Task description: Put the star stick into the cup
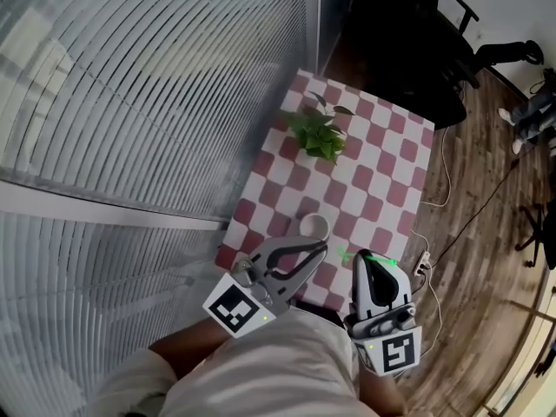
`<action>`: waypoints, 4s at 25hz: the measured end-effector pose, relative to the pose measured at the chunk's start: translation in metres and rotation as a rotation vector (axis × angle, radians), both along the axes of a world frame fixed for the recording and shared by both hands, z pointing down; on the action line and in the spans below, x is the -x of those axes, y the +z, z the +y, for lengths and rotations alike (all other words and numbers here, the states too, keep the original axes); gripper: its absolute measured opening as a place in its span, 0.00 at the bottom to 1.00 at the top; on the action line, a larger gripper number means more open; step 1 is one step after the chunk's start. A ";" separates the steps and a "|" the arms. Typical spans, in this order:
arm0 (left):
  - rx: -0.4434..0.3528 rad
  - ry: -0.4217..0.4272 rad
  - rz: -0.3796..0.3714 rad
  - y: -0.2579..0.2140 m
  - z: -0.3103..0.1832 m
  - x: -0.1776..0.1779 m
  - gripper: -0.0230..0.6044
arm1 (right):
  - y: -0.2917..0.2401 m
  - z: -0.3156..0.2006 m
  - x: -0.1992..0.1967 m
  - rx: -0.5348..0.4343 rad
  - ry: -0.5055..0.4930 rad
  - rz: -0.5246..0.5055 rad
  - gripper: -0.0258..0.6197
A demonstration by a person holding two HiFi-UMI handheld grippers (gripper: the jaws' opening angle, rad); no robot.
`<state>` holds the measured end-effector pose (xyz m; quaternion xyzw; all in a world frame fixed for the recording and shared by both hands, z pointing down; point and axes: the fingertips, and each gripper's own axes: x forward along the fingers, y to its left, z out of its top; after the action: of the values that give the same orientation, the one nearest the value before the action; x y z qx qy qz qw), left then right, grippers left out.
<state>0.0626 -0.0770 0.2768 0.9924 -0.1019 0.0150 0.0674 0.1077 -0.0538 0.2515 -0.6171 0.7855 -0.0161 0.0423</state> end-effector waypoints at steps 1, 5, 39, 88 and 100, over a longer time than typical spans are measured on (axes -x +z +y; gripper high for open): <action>0.000 0.002 0.000 0.003 -0.001 0.000 0.10 | 0.003 -0.002 0.000 0.001 -0.001 0.000 0.09; 0.010 -0.004 0.007 0.014 -0.007 0.001 0.10 | 0.015 -0.010 -0.002 0.006 0.001 -0.005 0.09; -0.009 -0.009 -0.133 0.131 -0.039 0.020 0.10 | 0.127 -0.044 0.017 0.032 -0.050 -0.050 0.09; 0.023 -0.002 -0.189 0.243 -0.050 0.021 0.10 | 0.253 -0.065 0.027 0.117 -0.101 -0.098 0.09; 0.045 -0.015 -0.217 0.262 -0.048 0.023 0.10 | 0.271 -0.064 0.030 0.133 -0.103 -0.112 0.09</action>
<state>0.0397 -0.1246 0.5384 0.9824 -0.1157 0.1241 0.0786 0.0781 -0.1182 0.5228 -0.5753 0.8100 -0.1047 0.0442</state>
